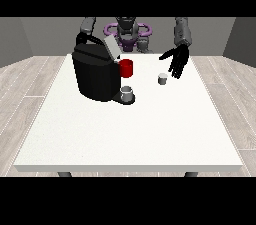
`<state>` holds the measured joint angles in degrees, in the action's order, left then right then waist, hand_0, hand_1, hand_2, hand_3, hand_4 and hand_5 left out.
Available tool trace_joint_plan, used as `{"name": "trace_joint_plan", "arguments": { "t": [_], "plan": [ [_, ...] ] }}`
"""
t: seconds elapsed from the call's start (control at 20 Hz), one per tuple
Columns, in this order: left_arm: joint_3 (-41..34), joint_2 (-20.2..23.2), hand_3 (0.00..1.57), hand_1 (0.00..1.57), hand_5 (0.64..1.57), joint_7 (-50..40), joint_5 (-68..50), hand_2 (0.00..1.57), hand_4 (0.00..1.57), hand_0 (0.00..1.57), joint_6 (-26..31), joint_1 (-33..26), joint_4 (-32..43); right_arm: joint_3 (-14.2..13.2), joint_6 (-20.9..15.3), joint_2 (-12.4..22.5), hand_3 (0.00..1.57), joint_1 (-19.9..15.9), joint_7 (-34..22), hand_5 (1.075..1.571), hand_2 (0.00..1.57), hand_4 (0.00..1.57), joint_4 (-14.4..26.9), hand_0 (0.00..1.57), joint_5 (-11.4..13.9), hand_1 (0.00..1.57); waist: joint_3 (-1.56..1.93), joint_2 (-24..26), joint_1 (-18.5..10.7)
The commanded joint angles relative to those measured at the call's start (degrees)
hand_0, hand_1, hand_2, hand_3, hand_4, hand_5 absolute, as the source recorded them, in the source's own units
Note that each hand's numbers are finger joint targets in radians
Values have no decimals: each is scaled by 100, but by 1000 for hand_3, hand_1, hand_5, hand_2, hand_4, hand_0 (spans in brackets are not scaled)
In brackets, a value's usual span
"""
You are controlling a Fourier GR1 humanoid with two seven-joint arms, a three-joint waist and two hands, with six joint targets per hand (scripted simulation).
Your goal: Insert the coffee pod into the coffee machine and close the lid
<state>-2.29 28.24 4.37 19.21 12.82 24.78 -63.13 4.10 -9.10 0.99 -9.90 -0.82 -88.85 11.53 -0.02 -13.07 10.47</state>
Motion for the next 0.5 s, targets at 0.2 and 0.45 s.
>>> {"name": "trace_joint_plan", "arguments": {
  "t": [0.2, 0.45],
  "plan": [
    [367, -369, 0, 0, 1571, -52, 784, 291, 0, 0, -314, 515, 761, -44, -214, -96, 0, -302, -86, 1571, 0, 0, 552, 0, -173, 0, 3, -1, -160],
    [213, -328, 665, 946, 1571, 619, 1207, 967, 0, 946, -1123, 720, 1259, -265, 268, 223, 0, -418, 218, 1571, 0, 0, 633, 0, -427, 0, 1, -363, -40]
  ]
}}
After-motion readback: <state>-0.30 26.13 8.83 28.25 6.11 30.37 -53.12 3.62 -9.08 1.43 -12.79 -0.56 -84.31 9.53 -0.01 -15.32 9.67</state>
